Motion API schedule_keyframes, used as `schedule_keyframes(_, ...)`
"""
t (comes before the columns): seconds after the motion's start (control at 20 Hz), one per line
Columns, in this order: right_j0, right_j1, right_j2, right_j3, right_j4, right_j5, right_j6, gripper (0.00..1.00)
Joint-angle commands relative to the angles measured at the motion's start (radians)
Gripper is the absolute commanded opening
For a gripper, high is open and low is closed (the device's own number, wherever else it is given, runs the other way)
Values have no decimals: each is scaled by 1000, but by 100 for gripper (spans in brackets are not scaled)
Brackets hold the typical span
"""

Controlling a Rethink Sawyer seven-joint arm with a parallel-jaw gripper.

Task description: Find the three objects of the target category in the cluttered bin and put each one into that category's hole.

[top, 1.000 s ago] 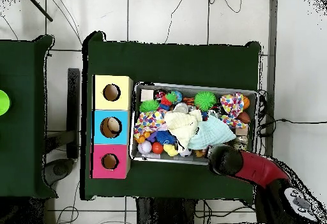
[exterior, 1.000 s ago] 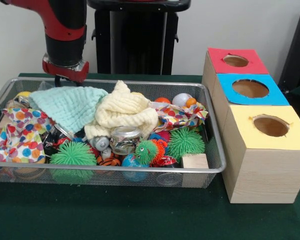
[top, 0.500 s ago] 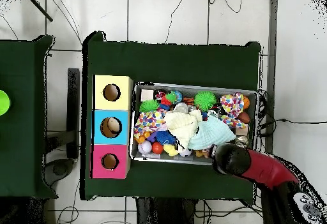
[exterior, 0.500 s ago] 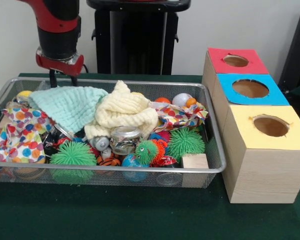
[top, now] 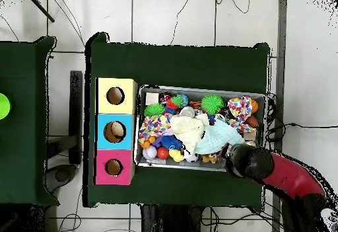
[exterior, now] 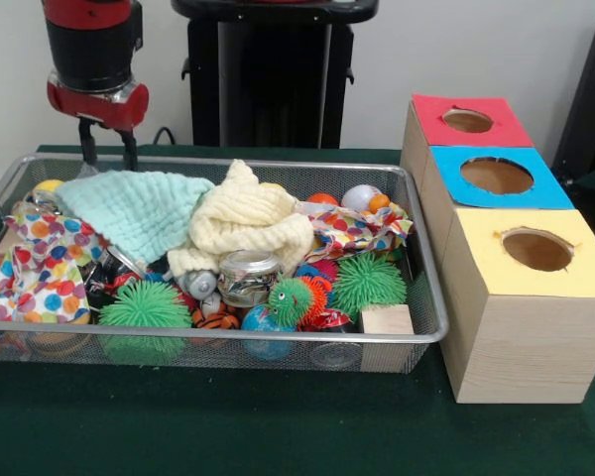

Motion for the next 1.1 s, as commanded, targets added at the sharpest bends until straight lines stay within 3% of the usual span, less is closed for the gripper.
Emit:
schedule_keyframes(0.05, -42, -18, 151, 110, 48, -77, 51, 100)
schedule_keyframes(0.4, -133, 62, 278, 159, 91, -253, 110, 100)
schedule_keyframes(0.65, -162, 99, 326, 177, 103, -310, 140, 100)
schedule_keyframes(0.8, -166, 109, 338, 184, 108, -344, 157, 100)
schedule_keyframes(1.1, -128, 164, 284, 159, 101, -391, 170, 100)
